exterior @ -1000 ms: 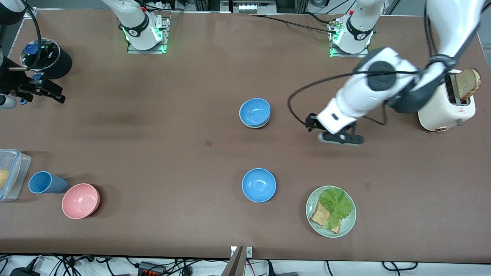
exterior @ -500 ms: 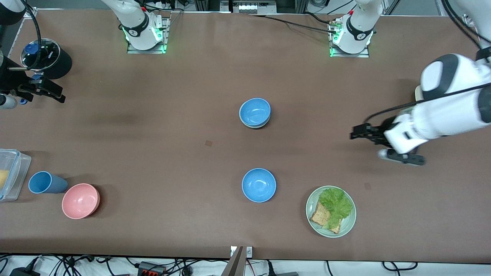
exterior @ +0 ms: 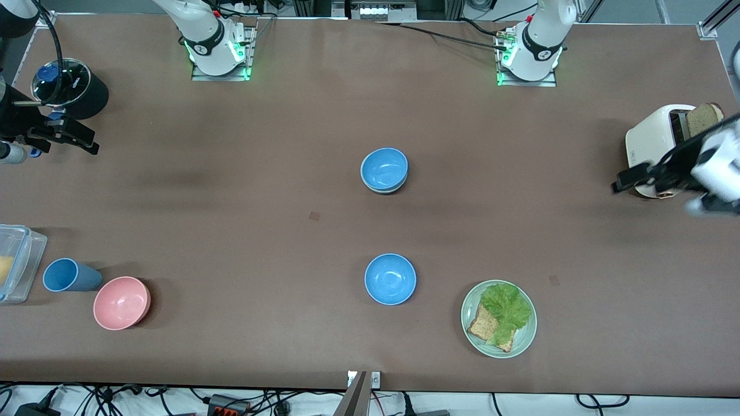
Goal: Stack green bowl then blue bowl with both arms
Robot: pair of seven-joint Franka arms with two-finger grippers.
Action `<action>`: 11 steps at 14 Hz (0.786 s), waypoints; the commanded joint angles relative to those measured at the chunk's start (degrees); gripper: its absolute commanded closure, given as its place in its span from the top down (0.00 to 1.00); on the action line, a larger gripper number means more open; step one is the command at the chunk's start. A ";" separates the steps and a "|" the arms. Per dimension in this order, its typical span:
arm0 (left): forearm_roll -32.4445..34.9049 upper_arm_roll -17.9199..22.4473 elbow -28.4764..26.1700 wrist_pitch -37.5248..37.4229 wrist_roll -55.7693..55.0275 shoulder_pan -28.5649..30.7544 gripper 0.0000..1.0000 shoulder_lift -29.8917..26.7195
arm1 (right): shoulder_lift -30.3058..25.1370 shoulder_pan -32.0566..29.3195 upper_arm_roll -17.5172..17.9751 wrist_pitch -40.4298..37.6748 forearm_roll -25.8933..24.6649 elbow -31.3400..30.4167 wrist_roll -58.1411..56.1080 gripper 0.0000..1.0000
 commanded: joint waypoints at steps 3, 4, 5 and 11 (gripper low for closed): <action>1.77 10.54 -0.72 -3.37 1.08 -9.38 1.00 -1.31 | -0.64 -0.48 0.53 -0.34 -0.01 0.05 -0.93 1.00; 4.66 10.36 -0.54 -3.19 1.17 -9.47 1.00 -1.31 | -0.64 -0.48 0.53 -0.42 -0.01 0.05 -0.84 1.00; 5.99 9.58 -0.54 -3.28 1.34 -9.47 1.00 -1.39 | -0.73 -0.48 0.53 -0.42 -0.01 0.05 -0.84 1.00; 6.09 7.90 -0.37 -5.04 2.05 -9.47 1.00 -1.39 | -0.73 -0.39 0.53 -0.34 0.08 0.05 -0.84 1.00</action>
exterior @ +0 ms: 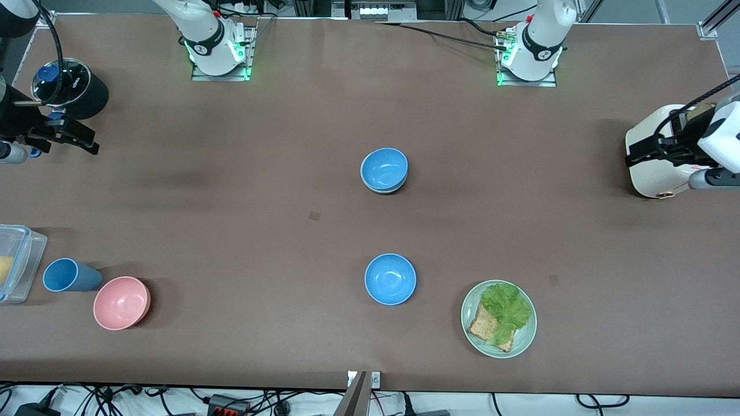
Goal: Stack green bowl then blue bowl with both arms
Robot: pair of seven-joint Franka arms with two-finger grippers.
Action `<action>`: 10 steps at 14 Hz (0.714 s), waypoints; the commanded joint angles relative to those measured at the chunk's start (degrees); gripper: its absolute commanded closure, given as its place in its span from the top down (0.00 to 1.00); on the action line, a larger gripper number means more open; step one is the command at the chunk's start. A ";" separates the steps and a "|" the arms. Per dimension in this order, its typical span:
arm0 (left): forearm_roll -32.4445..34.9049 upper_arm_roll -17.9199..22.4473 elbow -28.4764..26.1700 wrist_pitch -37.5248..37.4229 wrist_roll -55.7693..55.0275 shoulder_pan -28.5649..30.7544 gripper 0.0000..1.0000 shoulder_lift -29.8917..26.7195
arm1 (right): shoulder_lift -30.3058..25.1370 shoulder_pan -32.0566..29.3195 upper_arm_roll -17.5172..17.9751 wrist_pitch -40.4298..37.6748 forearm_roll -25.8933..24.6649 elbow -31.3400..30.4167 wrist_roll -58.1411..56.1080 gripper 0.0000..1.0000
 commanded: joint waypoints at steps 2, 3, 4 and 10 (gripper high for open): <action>1.10 0.01 1.18 -0.97 1.43 -0.22 1.00 0.13 | -0.73 -0.40 0.45 -0.53 0.07 0.05 -0.80 1.00; 1.53 0.10 1.80 -0.97 1.52 -0.22 1.00 0.48 | -0.73 -0.40 0.54 -0.53 0.07 0.05 -0.72 1.00; 1.88 0.10 1.80 -0.97 1.52 -0.22 1.00 0.31 | -0.73 -0.40 0.54 -0.53 0.07 0.05 -0.72 1.00; 1.80 0.27 1.89 -1.14 1.43 -0.31 1.00 0.40 | -0.73 -0.40 0.45 -0.62 0.07 0.05 -0.72 1.00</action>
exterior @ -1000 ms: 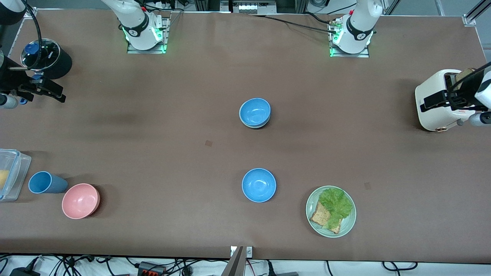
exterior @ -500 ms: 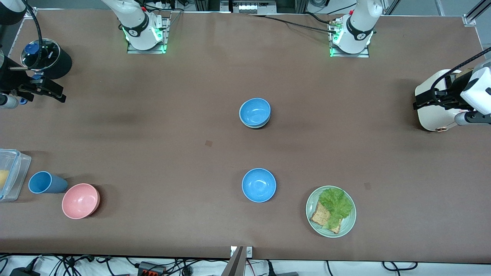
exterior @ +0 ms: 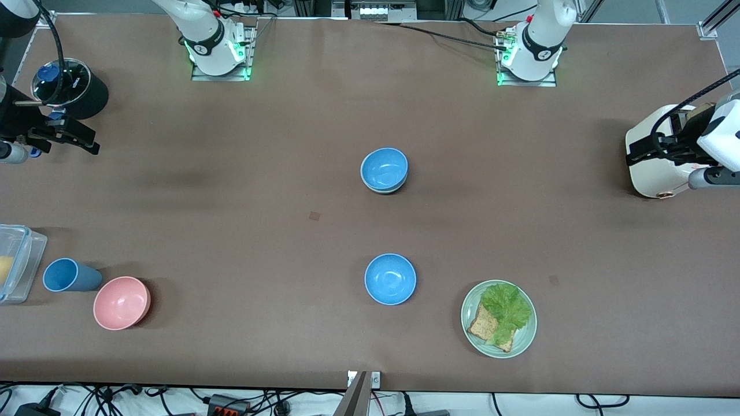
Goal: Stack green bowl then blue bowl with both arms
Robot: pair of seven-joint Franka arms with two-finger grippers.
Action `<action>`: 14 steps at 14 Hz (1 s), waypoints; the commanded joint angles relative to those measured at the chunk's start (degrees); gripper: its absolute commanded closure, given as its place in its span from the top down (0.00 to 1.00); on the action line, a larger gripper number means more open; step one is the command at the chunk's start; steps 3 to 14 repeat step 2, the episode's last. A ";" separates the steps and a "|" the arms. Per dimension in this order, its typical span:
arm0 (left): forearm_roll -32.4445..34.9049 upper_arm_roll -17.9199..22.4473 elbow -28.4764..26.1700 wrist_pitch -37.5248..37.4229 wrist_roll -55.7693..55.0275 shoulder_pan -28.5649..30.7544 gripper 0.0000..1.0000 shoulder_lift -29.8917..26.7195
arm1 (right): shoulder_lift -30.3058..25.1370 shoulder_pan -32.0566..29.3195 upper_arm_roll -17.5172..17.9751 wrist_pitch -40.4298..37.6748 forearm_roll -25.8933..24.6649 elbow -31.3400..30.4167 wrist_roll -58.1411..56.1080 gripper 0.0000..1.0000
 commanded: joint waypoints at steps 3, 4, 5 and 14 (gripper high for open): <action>1.00 0.31 1.32 -1.07 1.05 -0.22 1.00 0.40 | -0.73 -0.40 0.42 -0.44 0.07 0.05 -0.75 1.00; 1.00 0.31 1.32 -1.07 1.05 -0.22 1.00 0.40 | -0.73 -0.40 0.42 -0.44 0.07 0.05 -0.75 1.00; 1.00 0.31 1.32 -1.07 1.05 -0.22 1.00 0.40 | -0.73 -0.40 0.42 -0.44 0.07 0.05 -0.75 1.00; 1.00 0.31 1.32 -1.07 1.05 -0.22 1.00 0.40 | -0.73 -0.40 0.42 -0.44 0.07 0.05 -0.75 1.00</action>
